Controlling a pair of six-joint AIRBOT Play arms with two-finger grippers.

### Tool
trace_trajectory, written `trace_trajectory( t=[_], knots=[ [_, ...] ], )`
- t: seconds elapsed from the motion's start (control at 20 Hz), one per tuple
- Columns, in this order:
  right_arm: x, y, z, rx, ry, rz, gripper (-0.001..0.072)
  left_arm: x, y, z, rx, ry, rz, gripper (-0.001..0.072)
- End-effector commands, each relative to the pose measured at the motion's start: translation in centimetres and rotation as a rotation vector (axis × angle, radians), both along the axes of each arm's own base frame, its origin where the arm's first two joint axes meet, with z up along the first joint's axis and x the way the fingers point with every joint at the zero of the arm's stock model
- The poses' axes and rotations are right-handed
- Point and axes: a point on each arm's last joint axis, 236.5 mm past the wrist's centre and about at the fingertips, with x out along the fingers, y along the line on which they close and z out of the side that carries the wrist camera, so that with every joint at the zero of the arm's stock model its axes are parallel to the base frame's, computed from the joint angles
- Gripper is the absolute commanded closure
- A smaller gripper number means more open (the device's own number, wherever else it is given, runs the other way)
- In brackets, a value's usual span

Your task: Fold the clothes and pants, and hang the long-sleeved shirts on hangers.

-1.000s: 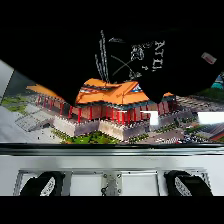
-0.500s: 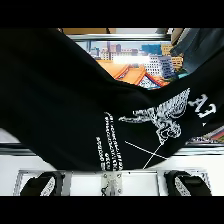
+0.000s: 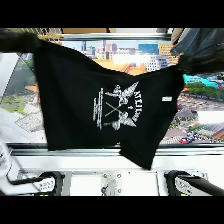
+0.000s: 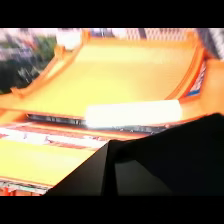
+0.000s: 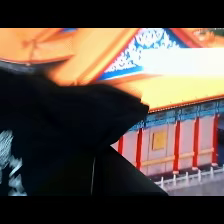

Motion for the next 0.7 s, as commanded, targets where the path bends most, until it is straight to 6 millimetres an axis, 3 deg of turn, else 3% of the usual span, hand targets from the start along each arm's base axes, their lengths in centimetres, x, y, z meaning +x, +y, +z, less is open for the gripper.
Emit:
trace_trajectory(
  t=[0.0, 0.05, 0.1, 0.15, 0.2, 0.25, 0.35, 0.45, 0.55, 0.65],
  knots=[
    [6.4, -0.3, -7.7, 0.036, 0.023, -0.050, 0.0687, 6.4, -2.1, -10.2, -0.019, 0.079, -0.002, 0.0703],
    [7.5, -0.2, -8.5, 0.059, 0.009, -0.066, 0.0685, 7.2, -2.7, -11.6, -0.019, 0.082, -0.006, 0.0665],
    [8.3, -0.2, -8.8, 0.077, -0.005, -0.078, 0.0621, 7.6, -3.1, -12.7, -0.021, 0.091, -0.007, 0.0344],
    [9.0, -0.4, -8.6, 0.080, -0.032, -0.091, 0.0360, 7.7, -3.1, -13.3, -0.025, 0.107, -0.003, 0.0054],
    [9.5, -0.8, -7.9, 0.080, -0.064, -0.104, 0.0115, 7.8, -2.6, -13.2, -0.033, 0.116, 0.016, 0.0025],
    [9.7, -1.5, -6.7, 0.073, -0.099, -0.117, 0.0078, 7.7, -1.7, -12.6, -0.040, 0.115, 0.038, 0.0026],
    [8.9, -2.9, -4.0, 0.056, -0.147, -0.135, 0.0078, 6.5, 1.3, -10.7, -0.064, 0.142, 0.097, 0.0026],
    [6.6, -3.5, -1.1, 0.050, -0.161, -0.129, 0.0078, 3.5, 4.6, -10.2, -0.080, 0.209, 0.161, 0.0027],
    [3.4, -2.9, 0.5, 0.012, -0.152, -0.079, 0.0078, -0.8, 7.5, -12.4, -0.123, 0.316, 0.259, 0.0027],
    [0.3, -2.0, 1.0, 0.011, -0.140, -0.054, 0.0078, -6.3, 8.9, -16.5, -0.159, 0.446, 0.340, 0.0026]
  ],
)
